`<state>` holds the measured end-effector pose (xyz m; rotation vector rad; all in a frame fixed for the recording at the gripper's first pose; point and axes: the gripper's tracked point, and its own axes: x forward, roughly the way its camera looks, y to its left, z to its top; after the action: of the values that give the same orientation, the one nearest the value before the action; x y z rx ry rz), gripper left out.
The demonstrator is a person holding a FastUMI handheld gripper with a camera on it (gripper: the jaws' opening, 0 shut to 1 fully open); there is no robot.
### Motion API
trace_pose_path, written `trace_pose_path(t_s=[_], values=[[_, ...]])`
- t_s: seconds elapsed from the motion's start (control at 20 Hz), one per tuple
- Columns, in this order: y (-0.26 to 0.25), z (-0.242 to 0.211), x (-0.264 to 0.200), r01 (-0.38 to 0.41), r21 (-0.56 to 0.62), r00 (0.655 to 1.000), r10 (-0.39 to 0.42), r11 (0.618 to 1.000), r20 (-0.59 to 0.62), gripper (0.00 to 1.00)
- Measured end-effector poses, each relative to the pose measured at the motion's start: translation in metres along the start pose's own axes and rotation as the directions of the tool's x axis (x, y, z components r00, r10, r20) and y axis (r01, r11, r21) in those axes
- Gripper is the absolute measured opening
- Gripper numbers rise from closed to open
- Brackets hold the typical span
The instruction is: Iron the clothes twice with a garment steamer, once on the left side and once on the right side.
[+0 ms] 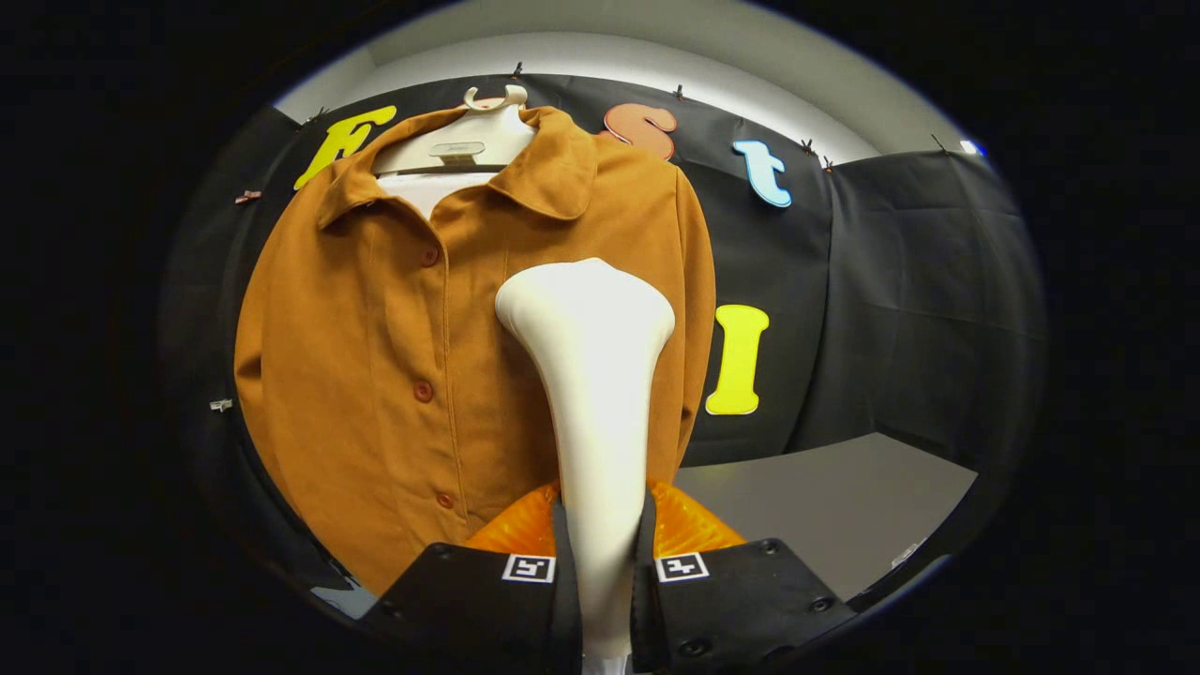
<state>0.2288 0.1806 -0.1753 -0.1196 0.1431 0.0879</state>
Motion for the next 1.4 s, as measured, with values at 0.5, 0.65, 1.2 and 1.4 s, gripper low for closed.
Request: trace_pose_path(t_s=[0.5,0.65,1.2,1.4], values=[[0.001,-0.094,-0.017,-0.008,0.003,0.988,0.008,1.0,-0.154,0.24],[0.004,-0.125,-0.024,-0.01,-0.001,0.98,0.009,1.0,-0.199,0.24],[0.007,-0.2,-0.037,0.011,-0.026,0.952,-0.018,1.0,-0.304,0.24],[0.006,-0.221,-0.048,0.01,-0.03,0.937,-0.019,1.0,-0.349,0.24]])
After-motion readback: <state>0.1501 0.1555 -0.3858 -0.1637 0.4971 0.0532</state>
